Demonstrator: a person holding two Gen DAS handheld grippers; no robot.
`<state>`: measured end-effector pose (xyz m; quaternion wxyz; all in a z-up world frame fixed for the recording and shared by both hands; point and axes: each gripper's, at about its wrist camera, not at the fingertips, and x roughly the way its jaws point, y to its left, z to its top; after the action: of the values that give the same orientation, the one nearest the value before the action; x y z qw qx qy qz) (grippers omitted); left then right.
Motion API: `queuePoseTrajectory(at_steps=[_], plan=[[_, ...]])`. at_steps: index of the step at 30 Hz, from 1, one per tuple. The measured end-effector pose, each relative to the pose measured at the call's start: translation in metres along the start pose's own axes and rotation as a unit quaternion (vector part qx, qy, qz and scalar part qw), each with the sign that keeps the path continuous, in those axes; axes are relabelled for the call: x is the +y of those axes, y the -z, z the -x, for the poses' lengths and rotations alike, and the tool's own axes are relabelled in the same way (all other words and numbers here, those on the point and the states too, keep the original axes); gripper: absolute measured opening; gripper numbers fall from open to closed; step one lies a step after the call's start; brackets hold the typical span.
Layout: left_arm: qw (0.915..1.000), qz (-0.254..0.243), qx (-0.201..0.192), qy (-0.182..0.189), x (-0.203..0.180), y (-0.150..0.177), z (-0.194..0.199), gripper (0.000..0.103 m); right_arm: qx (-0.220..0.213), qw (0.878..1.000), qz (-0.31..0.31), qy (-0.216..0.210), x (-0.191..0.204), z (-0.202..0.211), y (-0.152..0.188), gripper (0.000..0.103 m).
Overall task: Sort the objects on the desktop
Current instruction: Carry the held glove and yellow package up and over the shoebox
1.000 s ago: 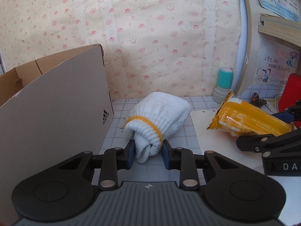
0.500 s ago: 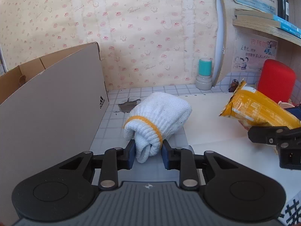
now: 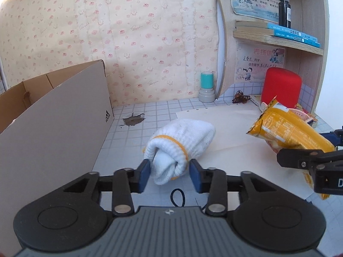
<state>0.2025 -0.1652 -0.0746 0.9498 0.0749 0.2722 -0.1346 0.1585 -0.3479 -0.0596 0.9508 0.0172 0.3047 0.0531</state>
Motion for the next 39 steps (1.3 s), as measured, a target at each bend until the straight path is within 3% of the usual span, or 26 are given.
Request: queuePoseTrajectory(at_steps=[1, 2, 8, 11, 13, 14, 16, 19, 27, 39], plan=[[0.9999, 0.000, -0.008, -0.006, 0.000, 0.000, 0.002, 0.080, -0.001, 1.000, -0.001, -0.001, 0.000, 0.001, 0.000, 0.055], [0.9998, -0.006, -0.018, -0.006, 0.000, 0.000, 0.004, 0.083, -0.001, 1.000, -0.002, -0.001, 0.000, 0.001, 0.000, 0.055], [0.9978, -0.056, -0.035, -0.005, -0.004, -0.008, -0.008, 0.092, -0.004, 1.000, -0.009, -0.002, -0.002, 0.003, 0.000, 0.055], [0.9982, -0.058, -0.012, 0.012, -0.003, -0.013, -0.028, 0.087, -0.003, 1.000, -0.008, -0.003, -0.001, 0.003, 0.000, 0.055], [0.9981, -0.056, 0.006, 0.025, -0.004, -0.011, -0.039, 0.062, -0.001, 1.000, -0.010, -0.002, -0.002, 0.003, 0.001, 0.055], [0.9982, -0.054, 0.008, 0.025, -0.004, -0.010, -0.041, 0.061, -0.001, 1.000, -0.012, 0.000, -0.002, 0.003, 0.001, 0.055], [0.9983, -0.055, -0.002, 0.018, -0.006, -0.009, -0.037, 0.045, -0.001, 1.000, -0.013, 0.003, -0.003, 0.003, 0.002, 0.055], [0.9983, -0.055, -0.015, 0.009, -0.008, -0.009, -0.028, 0.035, 0.000, 1.000, -0.014, 0.006, -0.001, 0.003, 0.003, 0.055], [0.9986, -0.032, -0.041, -0.004, -0.004, -0.016, 0.006, 0.034, -0.019, 1.000, -0.005, 0.007, 0.016, 0.017, -0.001, 0.055], [0.9953, 0.017, -0.089, -0.033, 0.013, -0.034, 0.088, 0.034, -0.082, 0.997, -0.002, 0.013, 0.050, 0.078, -0.019, 0.055]])
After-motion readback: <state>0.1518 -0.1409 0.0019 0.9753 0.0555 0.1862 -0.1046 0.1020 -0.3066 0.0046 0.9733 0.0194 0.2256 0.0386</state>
